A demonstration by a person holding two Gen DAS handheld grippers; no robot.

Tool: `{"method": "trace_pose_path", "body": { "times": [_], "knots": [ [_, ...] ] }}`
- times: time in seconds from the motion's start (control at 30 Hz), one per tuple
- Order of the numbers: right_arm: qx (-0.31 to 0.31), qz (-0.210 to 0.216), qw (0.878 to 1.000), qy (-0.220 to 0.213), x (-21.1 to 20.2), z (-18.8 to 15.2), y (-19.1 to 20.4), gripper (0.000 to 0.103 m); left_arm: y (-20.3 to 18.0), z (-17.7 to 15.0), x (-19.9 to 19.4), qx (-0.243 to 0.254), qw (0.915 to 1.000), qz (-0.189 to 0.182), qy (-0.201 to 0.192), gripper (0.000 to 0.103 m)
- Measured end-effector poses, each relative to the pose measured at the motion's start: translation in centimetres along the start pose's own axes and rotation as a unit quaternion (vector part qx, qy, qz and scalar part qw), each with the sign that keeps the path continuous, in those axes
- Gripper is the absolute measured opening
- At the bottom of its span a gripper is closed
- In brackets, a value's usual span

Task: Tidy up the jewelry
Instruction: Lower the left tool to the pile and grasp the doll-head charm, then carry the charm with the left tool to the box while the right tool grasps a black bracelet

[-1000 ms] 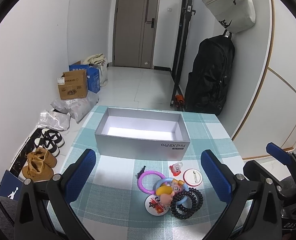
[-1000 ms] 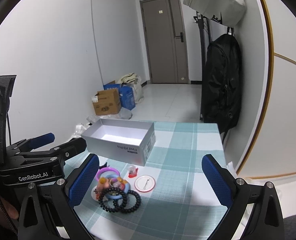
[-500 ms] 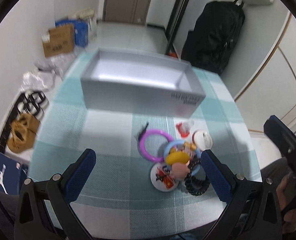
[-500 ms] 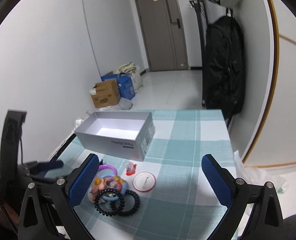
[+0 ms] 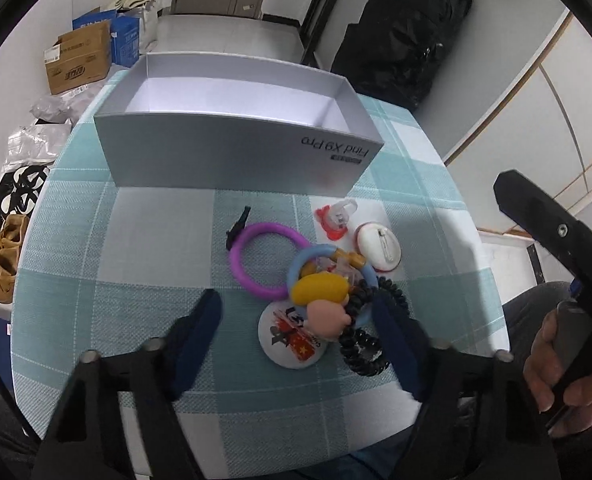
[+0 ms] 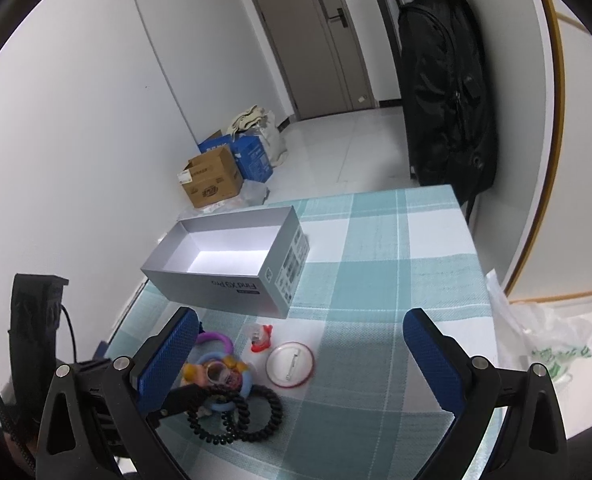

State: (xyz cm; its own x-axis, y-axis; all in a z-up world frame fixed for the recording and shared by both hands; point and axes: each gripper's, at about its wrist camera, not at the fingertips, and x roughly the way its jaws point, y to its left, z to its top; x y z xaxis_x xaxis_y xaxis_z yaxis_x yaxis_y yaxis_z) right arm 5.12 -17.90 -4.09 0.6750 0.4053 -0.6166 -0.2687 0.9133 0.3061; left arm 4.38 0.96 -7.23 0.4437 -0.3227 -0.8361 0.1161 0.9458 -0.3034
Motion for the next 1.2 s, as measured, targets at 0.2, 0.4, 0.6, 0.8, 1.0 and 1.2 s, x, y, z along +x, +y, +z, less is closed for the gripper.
{"method": "trace_pose_path", "body": {
  "times": [0.2, 0.4, 0.6, 0.8, 1.0, 1.2],
  "knots": [
    [-0.006, -0.001, 1.000, 0.001, 0.0, -0.1, 0.2, 0.103, -0.1, 0.3, 0.2, -0.001, 0.9997, -0.025, 0.004, 0.031],
    [-0.009, -0.001, 1.000, 0.002, 0.0, -0.2, 0.4, 0.103, -0.1, 0.3, 0.5, 0.006, 0.9996, -0.023, 0.013, 0.026],
    [-0.009, -0.002, 1.000, 0.001, -0.1, -0.2, 0.4, 0.103, -0.1, 0.2, 0.4, 0.010, 0.9997, -0.018, 0.009, 0.023],
    [-0.013, -0.002, 1.000, 0.010, 0.0, -0.5, 0.5, 0.103, 0.2, 0.3, -0.4, 0.003, 0.9996, -0.027, -0.009, 0.023],
    [-0.036, 0.021, 0.998, 0.054, 0.5, -1.8, 1.5, 0.090, 1.1, 0.6, -1.8, -0.019, 0.9983, -0.041, -0.036, 0.023],
    [-0.096, 0.051, 0.988, 0.110, 1.9, -4.3, 4.2, 0.087, 2.0, 1.1, -2.8, -0.044, 0.9962, -0.043, -0.061, 0.023]
  ]
}}
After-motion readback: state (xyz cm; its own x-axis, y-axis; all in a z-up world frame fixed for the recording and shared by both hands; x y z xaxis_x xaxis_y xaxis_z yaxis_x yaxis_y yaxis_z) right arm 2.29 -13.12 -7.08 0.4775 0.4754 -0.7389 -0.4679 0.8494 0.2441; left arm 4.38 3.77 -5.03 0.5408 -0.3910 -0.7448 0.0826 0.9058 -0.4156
